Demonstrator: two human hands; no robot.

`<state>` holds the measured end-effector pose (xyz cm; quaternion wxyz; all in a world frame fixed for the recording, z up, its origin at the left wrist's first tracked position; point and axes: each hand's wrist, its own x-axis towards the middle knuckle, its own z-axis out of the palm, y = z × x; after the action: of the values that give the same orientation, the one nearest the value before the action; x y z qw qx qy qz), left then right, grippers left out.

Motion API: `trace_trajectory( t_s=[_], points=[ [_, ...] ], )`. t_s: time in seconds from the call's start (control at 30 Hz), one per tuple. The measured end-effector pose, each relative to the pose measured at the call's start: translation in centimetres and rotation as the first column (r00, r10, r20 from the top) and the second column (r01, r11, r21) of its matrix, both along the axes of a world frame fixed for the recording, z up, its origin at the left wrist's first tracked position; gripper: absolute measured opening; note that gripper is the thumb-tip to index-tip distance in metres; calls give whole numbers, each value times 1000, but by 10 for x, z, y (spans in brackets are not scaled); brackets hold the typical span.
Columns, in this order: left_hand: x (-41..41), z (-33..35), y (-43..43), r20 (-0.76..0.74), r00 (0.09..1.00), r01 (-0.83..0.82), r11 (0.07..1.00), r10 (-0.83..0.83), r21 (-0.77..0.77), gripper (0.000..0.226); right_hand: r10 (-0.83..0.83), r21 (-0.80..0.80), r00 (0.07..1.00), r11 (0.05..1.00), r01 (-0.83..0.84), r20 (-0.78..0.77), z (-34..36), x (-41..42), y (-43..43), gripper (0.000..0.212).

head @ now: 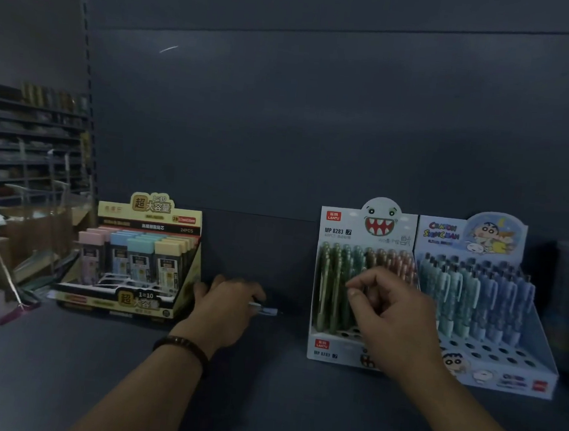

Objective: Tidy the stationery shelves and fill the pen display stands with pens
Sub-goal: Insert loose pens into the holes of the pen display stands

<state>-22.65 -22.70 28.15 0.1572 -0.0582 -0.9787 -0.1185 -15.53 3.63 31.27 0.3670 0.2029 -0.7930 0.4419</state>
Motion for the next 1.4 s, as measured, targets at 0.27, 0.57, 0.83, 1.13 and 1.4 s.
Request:
trace_trajectory(
  t_s=[0.27,0.57,0.83,1.13,1.4],
  points=[
    [-7,-1,-14,52,980,176,960,-191,219,12,-12,21,1000,1000,12,-2,0,-1,0,25],
    [-1,4,-8,29,962,245,902,-273,356,18,-22,8,999,1000,22,-36,0,-1,0,25],
    [7,12,-6,9,946,303,893,-324,331,14,-27,6,999,1000,27,-27,2,-1,0,22],
    [-3,8,-33,63,993,91,982,-103,167,4,-12,3,1000,1000,12,-26,1,-1,1,24],
    [7,23,-9,-218,963,223,921,-157,320,22,20,-19,1000,1000,-21,-24,1,-2,1,25]
  ],
)
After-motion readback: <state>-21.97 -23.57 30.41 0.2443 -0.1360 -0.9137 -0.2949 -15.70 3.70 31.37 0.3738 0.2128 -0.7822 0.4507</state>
